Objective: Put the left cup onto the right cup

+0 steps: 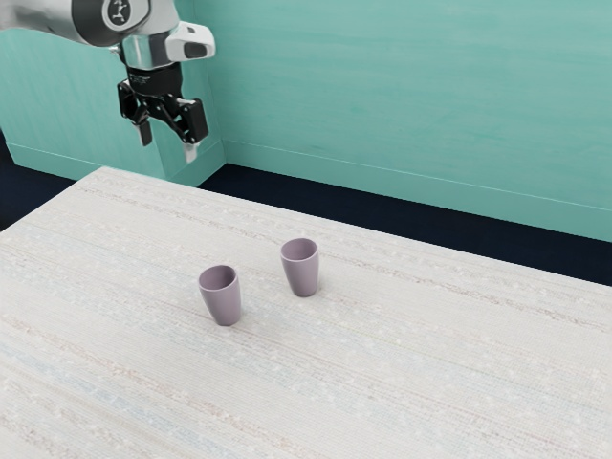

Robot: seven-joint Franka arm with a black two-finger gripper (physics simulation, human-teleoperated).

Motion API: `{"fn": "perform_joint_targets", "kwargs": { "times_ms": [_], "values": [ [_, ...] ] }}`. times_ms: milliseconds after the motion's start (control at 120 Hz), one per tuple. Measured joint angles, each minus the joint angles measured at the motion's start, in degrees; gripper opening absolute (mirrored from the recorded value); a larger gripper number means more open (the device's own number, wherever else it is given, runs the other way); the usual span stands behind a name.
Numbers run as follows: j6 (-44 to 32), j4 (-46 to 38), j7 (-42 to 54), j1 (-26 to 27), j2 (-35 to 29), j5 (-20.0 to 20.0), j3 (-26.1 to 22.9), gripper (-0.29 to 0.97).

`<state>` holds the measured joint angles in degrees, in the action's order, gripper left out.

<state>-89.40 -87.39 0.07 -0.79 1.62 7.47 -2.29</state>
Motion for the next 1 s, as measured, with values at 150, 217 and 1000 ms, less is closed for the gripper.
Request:
{"fn": "perform_joint_targets", "kwargs": {
  "times_ms": [150, 217, 1000],
  "values": [
    [0.0, 0.0, 0.0, -0.5, 0.0, 0.0, 0.0, 0.68],
    [0.0, 0.0, 0.0, -0.8, 0.0, 0.0, -0.3, 0.68],
    [-8.9, -8.9, -0.4, 1.4, -0.2, 0.6, -3.2, 0.68]
  ]
}}
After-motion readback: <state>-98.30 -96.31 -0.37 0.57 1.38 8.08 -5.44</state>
